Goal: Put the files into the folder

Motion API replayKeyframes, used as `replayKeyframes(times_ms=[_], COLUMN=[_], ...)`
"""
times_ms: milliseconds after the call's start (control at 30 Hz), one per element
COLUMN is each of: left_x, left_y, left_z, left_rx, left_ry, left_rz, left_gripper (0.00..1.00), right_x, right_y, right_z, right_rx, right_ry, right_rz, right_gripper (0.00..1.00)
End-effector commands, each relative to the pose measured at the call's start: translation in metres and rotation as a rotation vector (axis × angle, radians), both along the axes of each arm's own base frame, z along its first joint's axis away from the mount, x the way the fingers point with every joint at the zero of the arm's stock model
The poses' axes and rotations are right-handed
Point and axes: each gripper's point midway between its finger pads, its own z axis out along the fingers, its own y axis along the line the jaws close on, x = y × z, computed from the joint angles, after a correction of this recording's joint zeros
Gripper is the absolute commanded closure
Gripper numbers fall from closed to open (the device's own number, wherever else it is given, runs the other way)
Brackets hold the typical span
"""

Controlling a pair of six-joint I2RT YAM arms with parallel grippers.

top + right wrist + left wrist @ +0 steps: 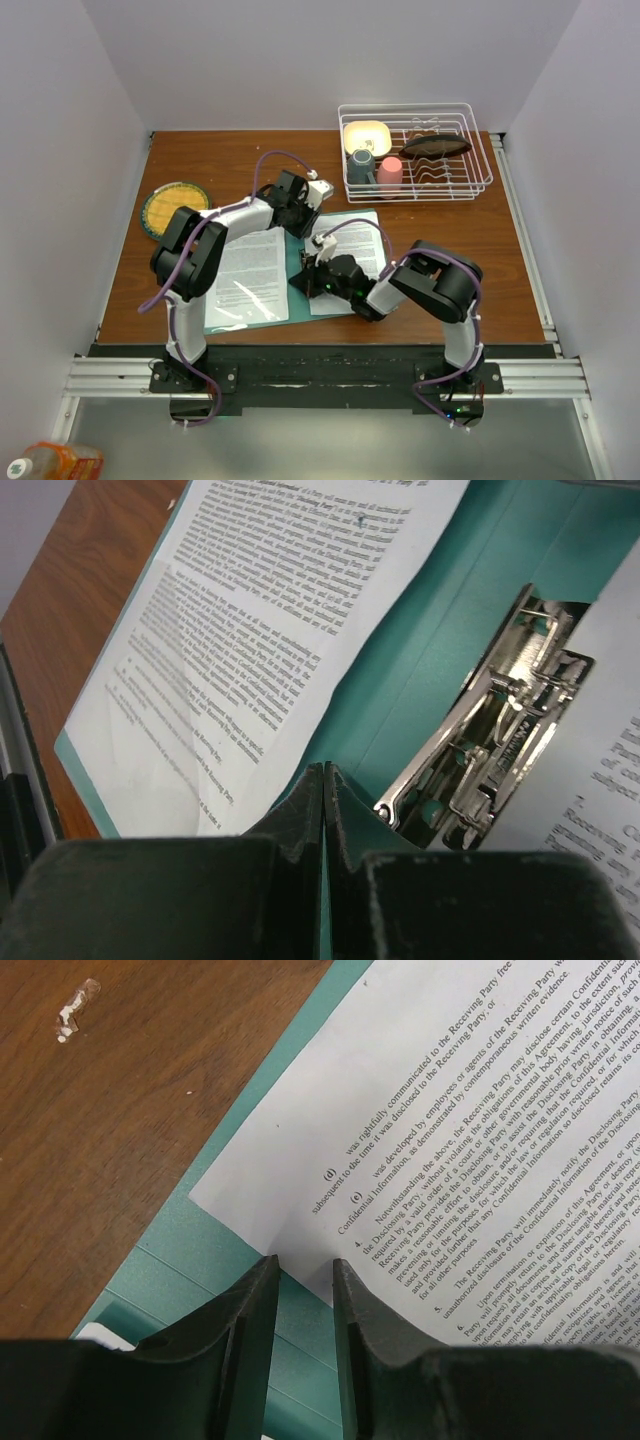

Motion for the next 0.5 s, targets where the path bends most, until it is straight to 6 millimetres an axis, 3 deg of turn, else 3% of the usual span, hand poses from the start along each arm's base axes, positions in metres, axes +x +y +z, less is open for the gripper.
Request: replayKeyframes(times_ms=[0,67,200,233,267,333,467], left_x=[-0.035,-0.036,-0.035,-0.035,-0.034,-0.034,-0.036], left_y=[0.027,0.028,0.028,0.027,0.027,0.027,0.028], left_z=[-0.036,-0.035,-0.030,-0.029,-0.028,-0.026,-0.025], left_rx=[0.096,0.095,0.092,0.089,0.087,0.087,0.083], left_ry=[0.147,0.148,0.139,0.138,0.136,0.133,0.129], left_rz=[0.011,0.011,0.011,0.011,0.012,0.013,0.010], left_gripper=[0.67,0.67,0.67,0.67,0.67,0.67,0.67], right_x=[-0.039,-0.042,-0.032,-0.035,-0.032,-0.037,-0.044], right_y=[-0.047,-0.036,-0.033,-0.037,-0.033,-0.040,-0.043], right_z=[-0.097,-0.092,-0.088,-0.097,-0.091,-0.104,-0.110], right_rx=[-0.281,-0.217,-0.068,-0.058,0.013,0.072,0.144], right_ry=[0.207,0.231,0.337,0.383,0.420,0.563,0.703], right_rz=[0.053,0.090,0.068,0.062,0.039,-0.003,-0.037], right_gripper=[1.00,1.00,1.00,1.00,1.00,1.00,1.00])
